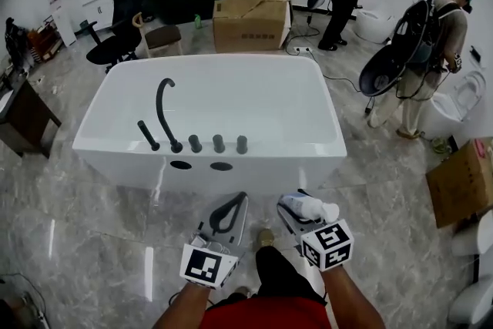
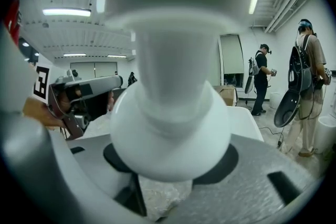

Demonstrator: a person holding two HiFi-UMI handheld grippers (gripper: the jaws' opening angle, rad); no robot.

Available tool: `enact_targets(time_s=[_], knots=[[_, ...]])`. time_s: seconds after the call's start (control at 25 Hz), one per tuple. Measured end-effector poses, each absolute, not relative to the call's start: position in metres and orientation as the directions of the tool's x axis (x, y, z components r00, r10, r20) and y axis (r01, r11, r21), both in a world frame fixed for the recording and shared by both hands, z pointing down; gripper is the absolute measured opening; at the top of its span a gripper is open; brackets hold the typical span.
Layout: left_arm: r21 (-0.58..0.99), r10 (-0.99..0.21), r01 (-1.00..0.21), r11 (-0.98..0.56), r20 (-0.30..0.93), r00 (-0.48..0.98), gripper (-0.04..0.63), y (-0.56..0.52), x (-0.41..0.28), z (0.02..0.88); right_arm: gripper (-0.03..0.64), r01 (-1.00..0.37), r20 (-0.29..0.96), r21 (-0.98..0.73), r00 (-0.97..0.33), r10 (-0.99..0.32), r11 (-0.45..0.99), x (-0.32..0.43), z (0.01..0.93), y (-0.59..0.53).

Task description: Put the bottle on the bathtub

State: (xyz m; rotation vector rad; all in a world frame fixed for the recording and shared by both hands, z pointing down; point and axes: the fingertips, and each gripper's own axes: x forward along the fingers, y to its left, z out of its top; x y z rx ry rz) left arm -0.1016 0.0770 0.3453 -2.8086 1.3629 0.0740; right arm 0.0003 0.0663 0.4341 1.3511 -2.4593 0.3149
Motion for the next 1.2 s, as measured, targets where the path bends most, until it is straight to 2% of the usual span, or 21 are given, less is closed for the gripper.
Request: enact_targets(time_s=[0.6,0.92,1.2], knots=[[-0.021,-0.894,-0.898,-0.439,0.114,0.434,0.011,-0.144,-0.086,0.419,0.255,-0.787,0.541,-0.02,-0.526,-0.656,0.616,0.022,0.584,-0.17],[-0.018,-0.893,-0.912,-0.409,0.215,0.396,0.011,-0.204,-0.086,0.456,0.255,-0.76,0.664,-0.026,-0.498,-0.557,0.649,0.023,0.671,-0.233],[0.001,-0.869,-0.904,-0.428,0.275,0.412,0.011,-0.239,-0.091,0.483,0.255,-0.77,0.7,-0.025,-0.469,-0.538,0.638,0.018,0.709,-0.266]])
